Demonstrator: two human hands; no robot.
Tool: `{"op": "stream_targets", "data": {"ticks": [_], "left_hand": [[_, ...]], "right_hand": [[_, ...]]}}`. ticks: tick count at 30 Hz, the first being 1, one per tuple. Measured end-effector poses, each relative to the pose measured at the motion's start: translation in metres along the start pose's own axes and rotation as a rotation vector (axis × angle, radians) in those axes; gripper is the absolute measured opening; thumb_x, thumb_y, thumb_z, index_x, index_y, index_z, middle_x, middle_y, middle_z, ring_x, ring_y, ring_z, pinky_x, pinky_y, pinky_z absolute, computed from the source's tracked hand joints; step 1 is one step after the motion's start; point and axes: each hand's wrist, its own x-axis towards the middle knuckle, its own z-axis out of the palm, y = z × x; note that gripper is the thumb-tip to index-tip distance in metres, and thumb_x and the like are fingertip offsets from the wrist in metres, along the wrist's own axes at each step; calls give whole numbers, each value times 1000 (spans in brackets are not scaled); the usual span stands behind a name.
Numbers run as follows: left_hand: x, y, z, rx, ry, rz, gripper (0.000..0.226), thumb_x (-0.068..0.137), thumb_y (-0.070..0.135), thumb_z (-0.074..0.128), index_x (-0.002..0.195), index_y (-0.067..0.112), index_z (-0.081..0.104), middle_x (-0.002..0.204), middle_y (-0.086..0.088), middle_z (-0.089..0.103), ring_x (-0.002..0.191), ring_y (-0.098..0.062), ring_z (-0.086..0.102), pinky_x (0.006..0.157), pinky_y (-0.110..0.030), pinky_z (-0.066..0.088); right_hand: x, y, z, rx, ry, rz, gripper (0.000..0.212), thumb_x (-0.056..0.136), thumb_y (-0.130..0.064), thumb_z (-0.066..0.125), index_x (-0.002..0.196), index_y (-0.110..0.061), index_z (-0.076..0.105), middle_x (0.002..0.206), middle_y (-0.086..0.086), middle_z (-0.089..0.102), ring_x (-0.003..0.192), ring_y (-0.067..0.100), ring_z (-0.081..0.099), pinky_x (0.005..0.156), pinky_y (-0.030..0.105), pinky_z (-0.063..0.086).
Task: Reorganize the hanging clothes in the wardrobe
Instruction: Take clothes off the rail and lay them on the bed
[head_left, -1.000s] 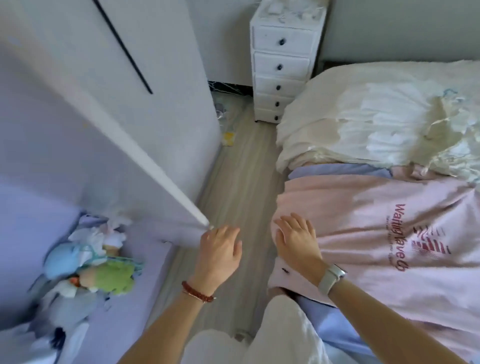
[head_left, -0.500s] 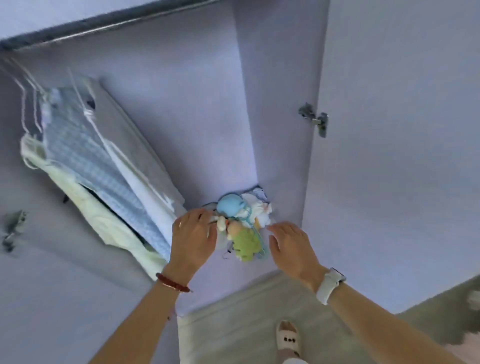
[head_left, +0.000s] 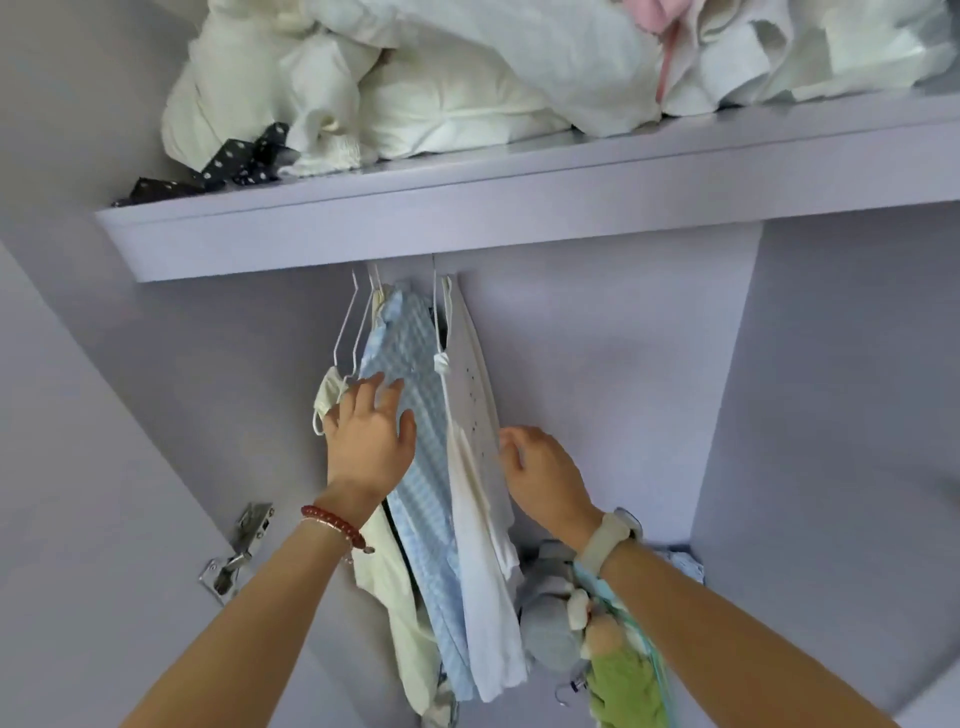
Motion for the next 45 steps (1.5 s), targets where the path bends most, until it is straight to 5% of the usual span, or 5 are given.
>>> {"op": "stream_targets", "data": {"ticks": [9, 24, 30, 36, 45], "left_hand": [[44, -46, 36, 292, -147, -67, 65, 96, 36, 32, 148, 17, -3, 156, -5, -1, 143, -27, -4, 112, -53, 8], [39, -44, 39, 17, -46, 70, 67, 85, 27, 55, 144, 12, 26, 152, -15, 18, 141, -35, 8, 107, -62, -4], [24, 8, 48, -418, -28, 375, 57, 87, 9, 58, 138, -4, 34, 143, -27, 32, 136, -44, 23, 108, -59, 24], [-6, 87, 71, -556, -275, 557, 62, 95, 28, 46, 145, 6, 18, 153, -11, 20, 142, -30, 9, 113, -48, 8], [-152, 207, 85, -629, -880, 1065, 31, 93, 21, 51, 65, 34, 47, 60, 16, 57, 61, -9, 53, 65, -28, 42]], "right_hand": [[101, -51, 42, 39, -159, 92, 45, 97, -24, 36, 136, -3, 28, 135, 18, 43, 115, 36, 49, 92, 44, 43], [73, -21, 13, -28, 426, 186, 31, 98, -19, 33, 114, 0, 52, 91, 20, 64, 84, 36, 58, 63, 30, 37], [-25, 16, -13, -161, 359, 162, 21, 95, -15, 45, 97, 1, 57, 47, -11, 37, 42, 10, 37, 51, 24, 27], [-152, 35, -59, -397, 226, 297, 23, 93, -21, 49, 99, -2, 61, 64, 17, 64, 63, 37, 60, 57, 34, 42], [-393, 39, -119, -593, 307, 735, 27, 97, -29, 38, 109, -16, 58, 100, 0, 66, 92, 23, 60, 74, 30, 42]]}}
